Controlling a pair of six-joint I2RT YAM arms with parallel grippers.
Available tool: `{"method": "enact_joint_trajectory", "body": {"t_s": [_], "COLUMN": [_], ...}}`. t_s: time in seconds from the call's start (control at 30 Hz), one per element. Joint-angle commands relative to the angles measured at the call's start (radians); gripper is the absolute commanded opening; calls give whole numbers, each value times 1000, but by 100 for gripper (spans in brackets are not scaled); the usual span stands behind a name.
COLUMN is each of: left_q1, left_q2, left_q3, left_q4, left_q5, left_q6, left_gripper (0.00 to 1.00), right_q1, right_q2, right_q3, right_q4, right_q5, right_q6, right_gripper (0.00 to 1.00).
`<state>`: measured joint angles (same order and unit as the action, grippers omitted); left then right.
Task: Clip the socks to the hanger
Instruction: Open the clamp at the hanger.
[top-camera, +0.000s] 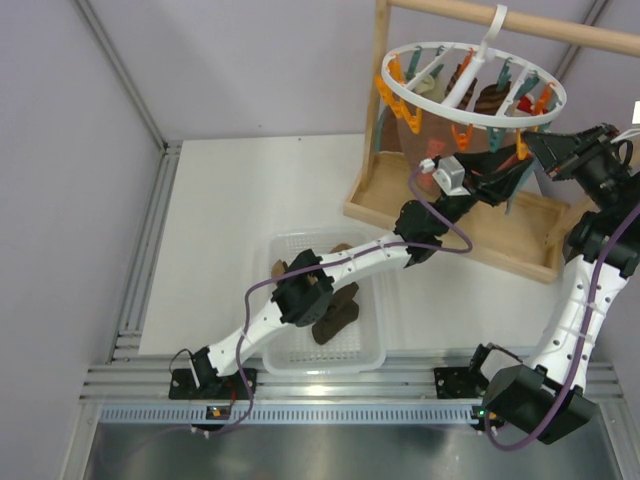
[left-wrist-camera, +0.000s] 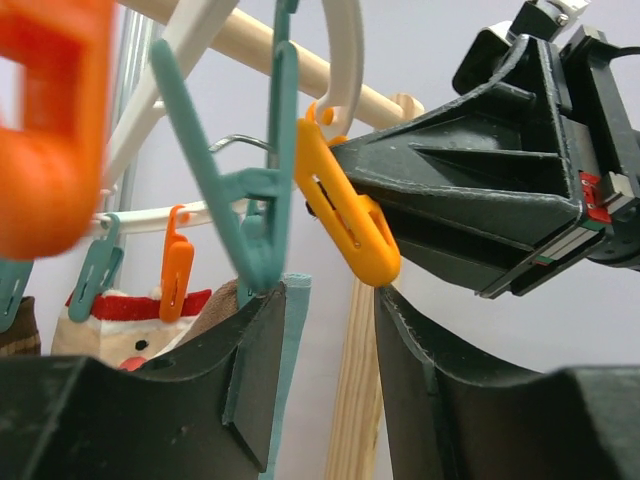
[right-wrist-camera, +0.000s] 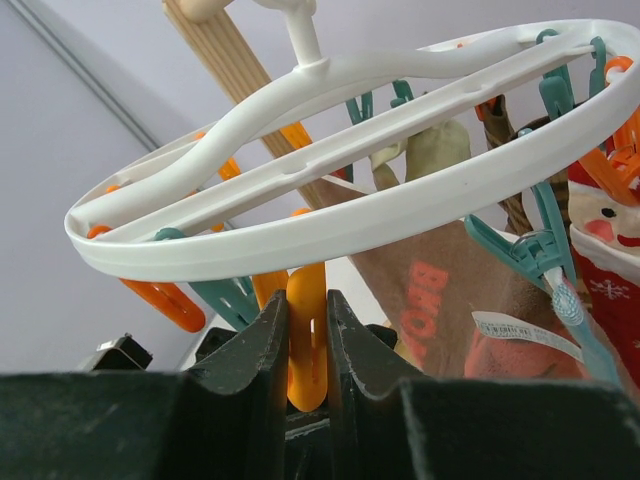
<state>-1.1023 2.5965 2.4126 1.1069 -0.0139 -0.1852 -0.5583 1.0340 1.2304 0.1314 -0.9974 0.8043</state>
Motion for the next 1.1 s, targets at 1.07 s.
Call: {"method": "enact_joint_trajectory", "body": {"t_s": [1.07], "left_q1": [15], "left_q2": [-173], "left_q3": [-119], "left_q4": [103], "left_q5": [97], "left_q6": [-223], "left_gripper": [55], "right_q1": [-38], "right_q2": [-11], "right_q3": [-16], "right_q4": [157], "right_q5": [-70], "right_q6": [39], "right_gripper": [0]}}
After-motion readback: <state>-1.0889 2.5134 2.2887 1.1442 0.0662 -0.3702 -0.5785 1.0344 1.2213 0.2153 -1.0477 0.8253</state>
